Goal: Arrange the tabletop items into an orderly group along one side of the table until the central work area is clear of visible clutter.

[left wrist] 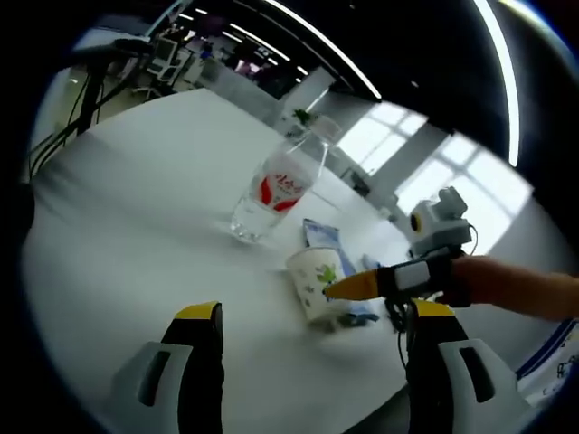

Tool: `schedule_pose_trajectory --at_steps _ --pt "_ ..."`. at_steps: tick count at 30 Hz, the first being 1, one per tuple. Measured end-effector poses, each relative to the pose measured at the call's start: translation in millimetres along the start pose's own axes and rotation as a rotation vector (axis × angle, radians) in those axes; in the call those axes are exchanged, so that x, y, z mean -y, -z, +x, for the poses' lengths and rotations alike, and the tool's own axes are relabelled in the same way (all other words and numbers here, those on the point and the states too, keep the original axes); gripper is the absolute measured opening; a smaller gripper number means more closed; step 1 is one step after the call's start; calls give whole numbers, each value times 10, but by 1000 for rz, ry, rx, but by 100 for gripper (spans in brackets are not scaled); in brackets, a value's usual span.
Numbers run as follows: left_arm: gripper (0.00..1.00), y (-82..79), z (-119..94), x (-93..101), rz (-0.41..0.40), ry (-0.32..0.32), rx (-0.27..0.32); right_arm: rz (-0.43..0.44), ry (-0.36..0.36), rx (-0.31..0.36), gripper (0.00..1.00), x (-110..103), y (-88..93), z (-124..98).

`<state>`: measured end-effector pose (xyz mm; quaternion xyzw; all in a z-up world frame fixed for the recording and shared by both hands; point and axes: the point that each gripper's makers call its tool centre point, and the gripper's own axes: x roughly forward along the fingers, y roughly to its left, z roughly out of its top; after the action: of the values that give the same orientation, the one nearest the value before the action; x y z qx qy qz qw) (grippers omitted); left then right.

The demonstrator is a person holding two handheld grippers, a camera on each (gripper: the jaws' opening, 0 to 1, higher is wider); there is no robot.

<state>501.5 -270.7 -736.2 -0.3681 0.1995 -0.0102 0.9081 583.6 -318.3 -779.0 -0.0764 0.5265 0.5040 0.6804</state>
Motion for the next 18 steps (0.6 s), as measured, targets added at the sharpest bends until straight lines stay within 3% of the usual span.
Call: schedule_pose_trajectory --at_steps 11,18 --pt "78 -6 -34 -65 -29 -17 17 -10 5 -24 50 7 19 55" --pt "77 5 -8 -36 -40 -9 15 26 8 -29 40 63 38 96"
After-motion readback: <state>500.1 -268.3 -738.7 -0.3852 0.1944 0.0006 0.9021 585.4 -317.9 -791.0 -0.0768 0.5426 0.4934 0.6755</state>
